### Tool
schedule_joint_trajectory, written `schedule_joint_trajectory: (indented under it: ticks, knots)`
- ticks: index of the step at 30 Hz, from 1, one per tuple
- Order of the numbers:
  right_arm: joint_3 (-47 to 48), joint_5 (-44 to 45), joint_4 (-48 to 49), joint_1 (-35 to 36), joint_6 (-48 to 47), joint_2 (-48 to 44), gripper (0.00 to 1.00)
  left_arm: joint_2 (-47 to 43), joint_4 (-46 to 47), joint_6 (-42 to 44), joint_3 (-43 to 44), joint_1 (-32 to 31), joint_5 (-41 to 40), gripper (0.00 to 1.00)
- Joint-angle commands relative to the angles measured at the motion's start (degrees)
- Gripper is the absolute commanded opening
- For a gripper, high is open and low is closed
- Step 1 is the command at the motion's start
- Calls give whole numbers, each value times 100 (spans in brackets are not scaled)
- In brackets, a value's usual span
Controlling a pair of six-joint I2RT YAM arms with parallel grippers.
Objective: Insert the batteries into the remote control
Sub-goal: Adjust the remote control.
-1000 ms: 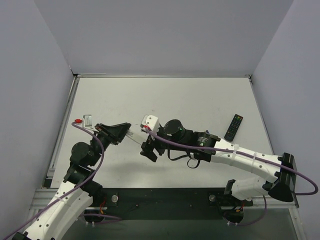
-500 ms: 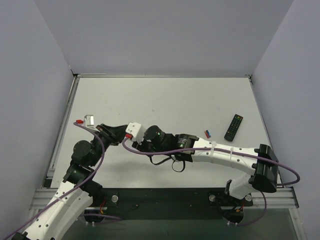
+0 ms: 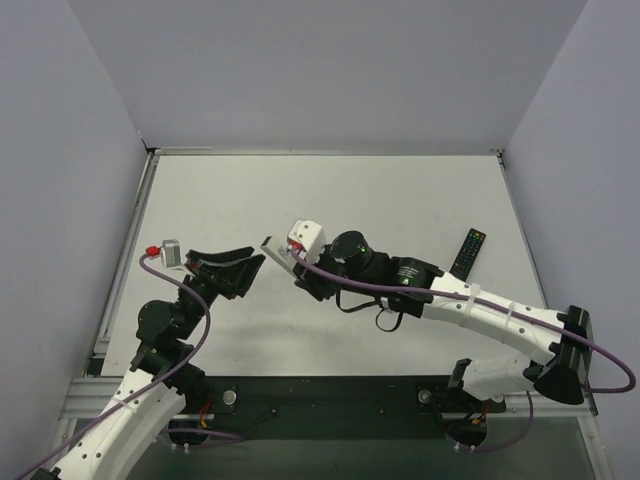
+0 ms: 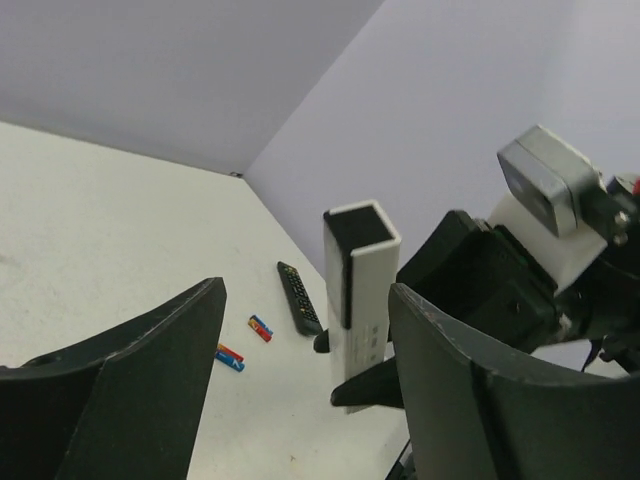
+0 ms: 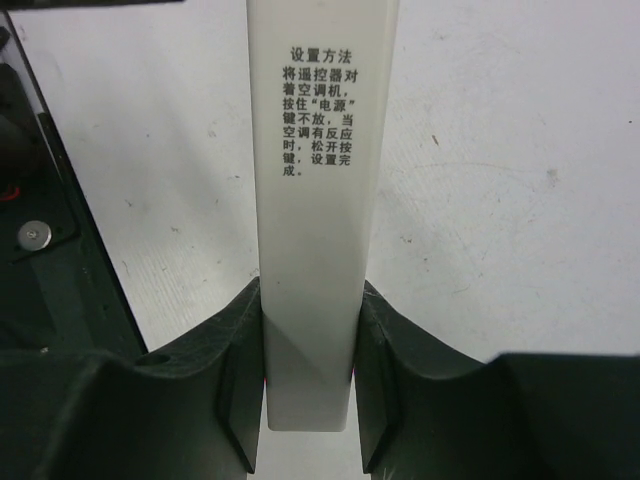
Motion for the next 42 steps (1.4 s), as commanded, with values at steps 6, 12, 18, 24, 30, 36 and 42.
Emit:
schedule_joint_trajectory:
  ticks: [6,12,18,24,30,36,42]
  knots:
    - [-426,-2221,343,-756,469,-1195,0,544,2699,320,-153,51,1889,88]
    - [-434,-3248,422,-836,469,-1292,0,1362,3869,91,181,51,3148,89]
    - [-434,-3611,484,-827,469,-1275,0,1608,4072,91,480,42,3519,88]
    - [-382,-3743,484,-792,469,-1187,0,1740,4010,83,612,25,3721,84]
    - [-329,-3778,484,-748,460,-1099,0,1819,4019,56,630,-37,3800,74]
    - [-267,-3910,484,-721,399,-1011,0,1951,4256,-58,603,-116,3870,62]
    - [-267,-3989,493,-712,390,-993,0,2057,4511,-199,560,-177,4029,51]
